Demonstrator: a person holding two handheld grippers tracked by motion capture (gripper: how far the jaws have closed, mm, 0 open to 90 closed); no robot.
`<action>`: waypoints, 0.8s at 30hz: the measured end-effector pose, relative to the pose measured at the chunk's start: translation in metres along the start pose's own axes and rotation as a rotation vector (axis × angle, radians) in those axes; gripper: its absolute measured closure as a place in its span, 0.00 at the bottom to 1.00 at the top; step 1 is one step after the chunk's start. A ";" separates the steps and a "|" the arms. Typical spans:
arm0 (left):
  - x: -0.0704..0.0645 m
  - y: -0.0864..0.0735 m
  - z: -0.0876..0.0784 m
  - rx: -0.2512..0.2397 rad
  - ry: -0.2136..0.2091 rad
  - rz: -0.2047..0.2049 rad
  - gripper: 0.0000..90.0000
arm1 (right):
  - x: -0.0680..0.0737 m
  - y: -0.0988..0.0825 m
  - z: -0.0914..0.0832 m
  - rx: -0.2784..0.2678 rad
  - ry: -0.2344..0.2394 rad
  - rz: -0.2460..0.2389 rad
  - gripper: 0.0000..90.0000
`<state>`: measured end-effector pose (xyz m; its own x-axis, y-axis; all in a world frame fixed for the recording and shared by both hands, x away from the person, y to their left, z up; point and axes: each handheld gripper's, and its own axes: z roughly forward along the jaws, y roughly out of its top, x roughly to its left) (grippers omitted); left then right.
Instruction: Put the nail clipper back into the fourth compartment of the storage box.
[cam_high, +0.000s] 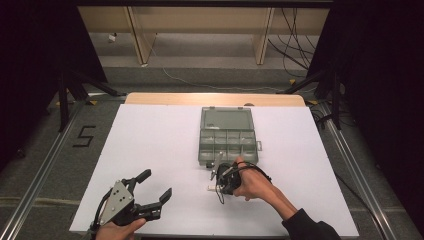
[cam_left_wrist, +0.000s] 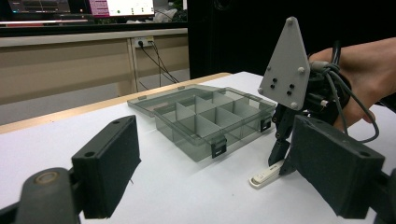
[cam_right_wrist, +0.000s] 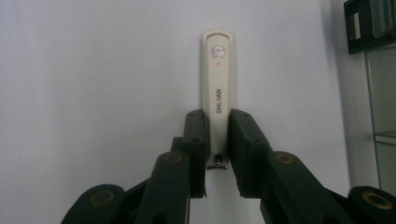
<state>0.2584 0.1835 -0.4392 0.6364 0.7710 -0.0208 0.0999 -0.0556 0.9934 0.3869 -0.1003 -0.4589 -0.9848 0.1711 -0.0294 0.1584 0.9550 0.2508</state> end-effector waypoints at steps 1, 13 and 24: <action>0.000 0.000 0.000 -0.001 -0.001 0.002 0.18 | -0.001 0.000 0.000 -0.005 0.005 0.010 0.86; 0.000 0.000 -0.001 -0.001 -0.002 0.003 0.18 | -0.001 0.003 -0.023 -0.108 -0.049 0.024 0.86; 0.000 0.000 0.000 -0.001 -0.002 0.002 0.18 | -0.013 -0.005 -0.063 -0.255 -0.135 0.073 0.86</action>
<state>0.2582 0.1837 -0.4388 0.6378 0.7699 -0.0190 0.0981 -0.0567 0.9936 0.3942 -0.1221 -0.3991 -0.9503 0.2843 -0.1265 0.1890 0.8502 0.4914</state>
